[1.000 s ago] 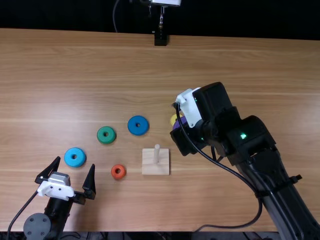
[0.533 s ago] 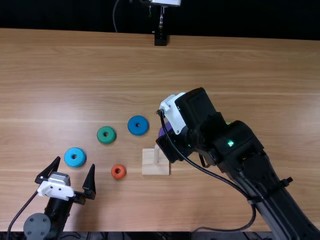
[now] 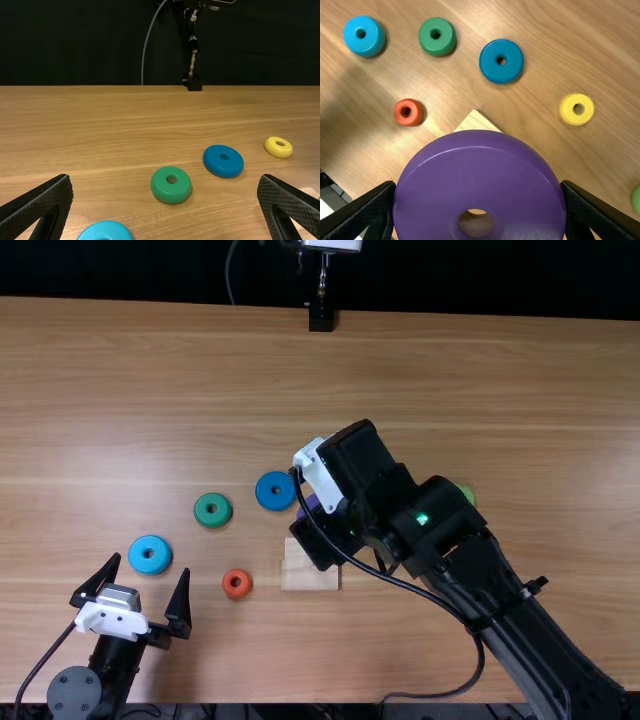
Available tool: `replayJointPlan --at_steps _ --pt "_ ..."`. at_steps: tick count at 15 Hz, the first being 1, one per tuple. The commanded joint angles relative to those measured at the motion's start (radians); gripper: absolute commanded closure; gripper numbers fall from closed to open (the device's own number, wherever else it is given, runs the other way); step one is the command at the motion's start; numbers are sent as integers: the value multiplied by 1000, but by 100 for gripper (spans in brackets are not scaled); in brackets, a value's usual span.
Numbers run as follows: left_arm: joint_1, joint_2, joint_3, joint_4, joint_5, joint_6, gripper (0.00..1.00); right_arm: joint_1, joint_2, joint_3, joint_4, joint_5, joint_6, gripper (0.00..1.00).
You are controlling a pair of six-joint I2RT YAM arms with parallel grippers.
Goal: Build the Hanoi tower: stack the rings onto the peg from bottom to top in this color order: purple, dark blue, light blue, dark green, light green, yellow, orange.
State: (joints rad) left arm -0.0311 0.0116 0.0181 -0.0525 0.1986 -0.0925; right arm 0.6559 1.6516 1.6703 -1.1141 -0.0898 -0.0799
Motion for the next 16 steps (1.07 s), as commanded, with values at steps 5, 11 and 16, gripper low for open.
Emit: replayJointPlan --at_steps 5,11,16 --pt "7 -12 -18 -8 24 8 0 31 22 26 5 -6 8 100" --pt "7 -12 -18 -10 24 8 0 45 45 23 5 -6 8 100" --pt "7 -12 -18 -8 24 8 0 51 57 19 5 -6 8 100"
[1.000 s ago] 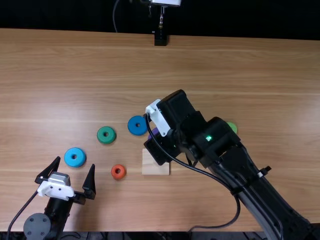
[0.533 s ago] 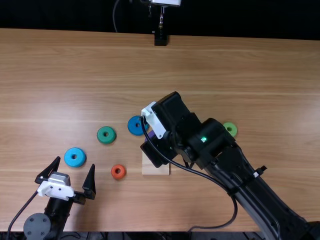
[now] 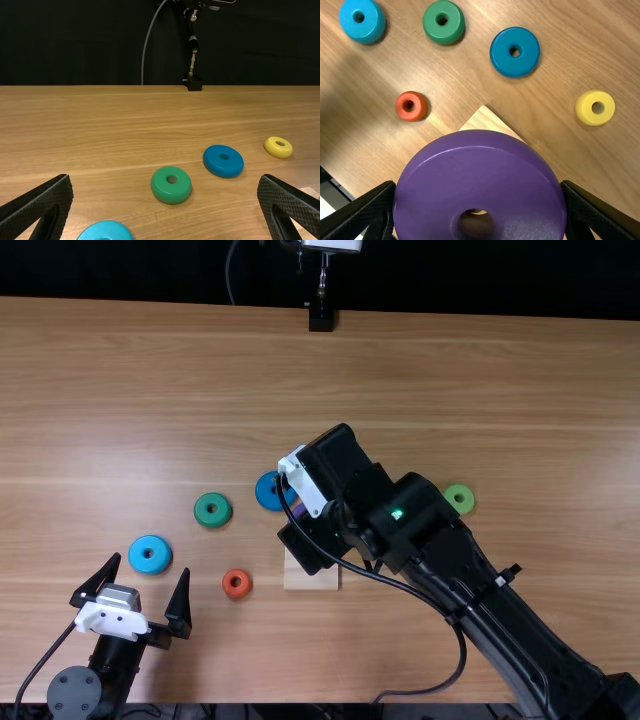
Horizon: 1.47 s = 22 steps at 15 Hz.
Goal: Build the Hanoi tower: stack the rings onto the peg from bottom to top in this color order: purple, dark blue, light blue, dark green, light green, yellow, orange.
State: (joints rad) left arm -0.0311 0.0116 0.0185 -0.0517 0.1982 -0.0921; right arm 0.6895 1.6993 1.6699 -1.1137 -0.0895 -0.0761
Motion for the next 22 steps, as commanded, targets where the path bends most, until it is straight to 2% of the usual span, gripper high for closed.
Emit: replayJointPlan --at_steps 1,8,9,10,11,12,19,22 --pt "7 -12 -19 -11 25 7 0 27 11 19 4 -6 4 100" --pt "7 -12 -19 -9 25 7 0 28 11 2 1 -3 2 100" --pt "7 -12 -19 -9 25 7 0 28 10 1 -8 -1 1 84" --pt "7 -12 -19 -9 25 7 0 28 10 -6 -14 -1 -1 49" --pt "7 -12 -19 -9 23 7 0 31 10 -21 -14 7 -7 4" --pt "7 -12 -19 -11 25 7 0 33 10 -27 -12 7 -9 0" --pt "7 -12 -19 -9 25 7 0 28 8 -25 10 3 1 0" --pt "7 -12 -19 -9 25 7 0 16 7 2 120 5 2 0"
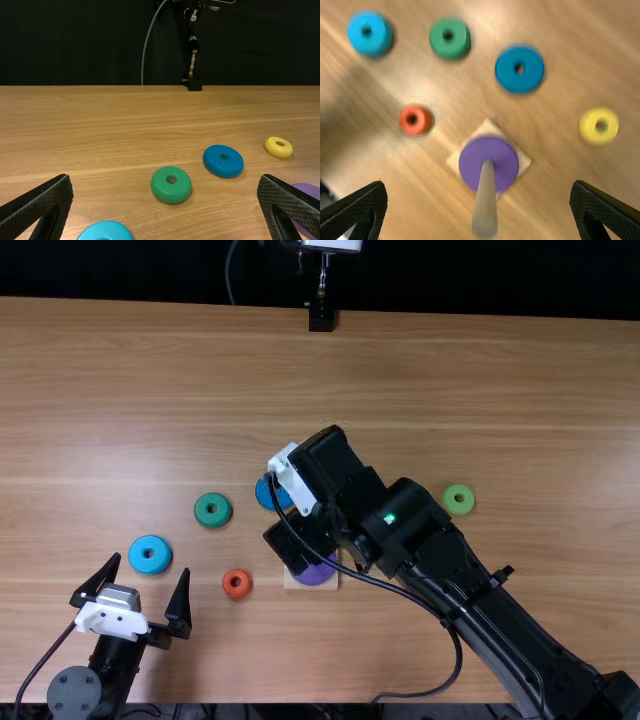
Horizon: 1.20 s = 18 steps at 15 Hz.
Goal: Build the Hanoi tower: stack the rings onto the peg from bottom to top in this color order: purple, dark blue, light blue, dark green, light green, yellow, orange.
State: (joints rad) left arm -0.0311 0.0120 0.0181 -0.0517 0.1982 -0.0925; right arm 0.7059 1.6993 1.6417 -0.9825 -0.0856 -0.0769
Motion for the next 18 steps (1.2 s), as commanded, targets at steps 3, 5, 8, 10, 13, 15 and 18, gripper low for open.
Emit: replayJointPlan --at_steps 3,5,8,10,13,15,18 --pt "7 -12 -18 -9 25 8 0 -79 -32 10 135 67 3 0" --pt "7 -12 -18 -9 25 8 0 -151 -104 -33 247 156 3 0" --pt "7 -12 -18 -9 23 8 0 -249 -251 -203 529 198 0 0" --pt "7 -12 -18 -11 25 8 0 -327 -375 -344 685 189 -6 0" --pt "7 -12 -18 -9 25 8 0 -490 -610 -586 705 154 -13 0" --pt "7 -12 -18 -11 25 8 0 -591 -787 -760 703 65 -15 0" --pt "7 -12 -18 -9 25 8 0 -740 -1032 -996 711 36 -15 0"
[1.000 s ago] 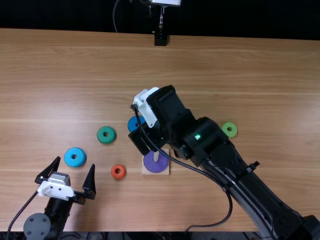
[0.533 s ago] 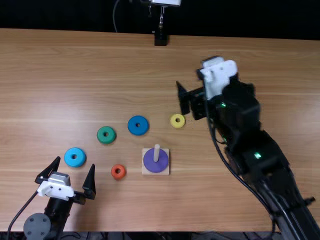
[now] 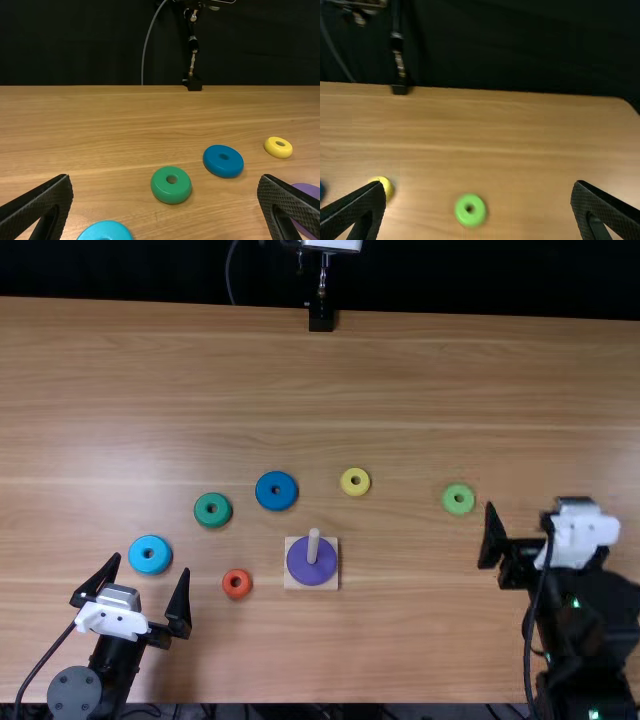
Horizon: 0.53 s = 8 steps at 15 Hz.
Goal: Build the Hanoi tower: stack the rings onto the peg from bottom to top in this color order: purple, dark blue, light blue, dark green, light green, yellow, orange.
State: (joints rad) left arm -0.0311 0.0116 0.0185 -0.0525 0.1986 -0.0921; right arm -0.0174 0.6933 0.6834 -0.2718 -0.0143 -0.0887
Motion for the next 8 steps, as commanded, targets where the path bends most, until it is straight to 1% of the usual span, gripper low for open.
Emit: replayJointPlan --at_steps 1,3,5,8 --pt "7 -12 -19 -8 24 7 0 -27 -92 -130 4 -37 -2 0" --pt "7 -12 -19 -8 24 7 0 -47 -247 -308 7 -34 8 0" --pt "7 -12 -19 -8 24 7 0 -47 -426 -443 22 -30 8 0" --pt "7 -12 -19 -10 24 7 0 -46 -571 -556 22 -23 2 0"
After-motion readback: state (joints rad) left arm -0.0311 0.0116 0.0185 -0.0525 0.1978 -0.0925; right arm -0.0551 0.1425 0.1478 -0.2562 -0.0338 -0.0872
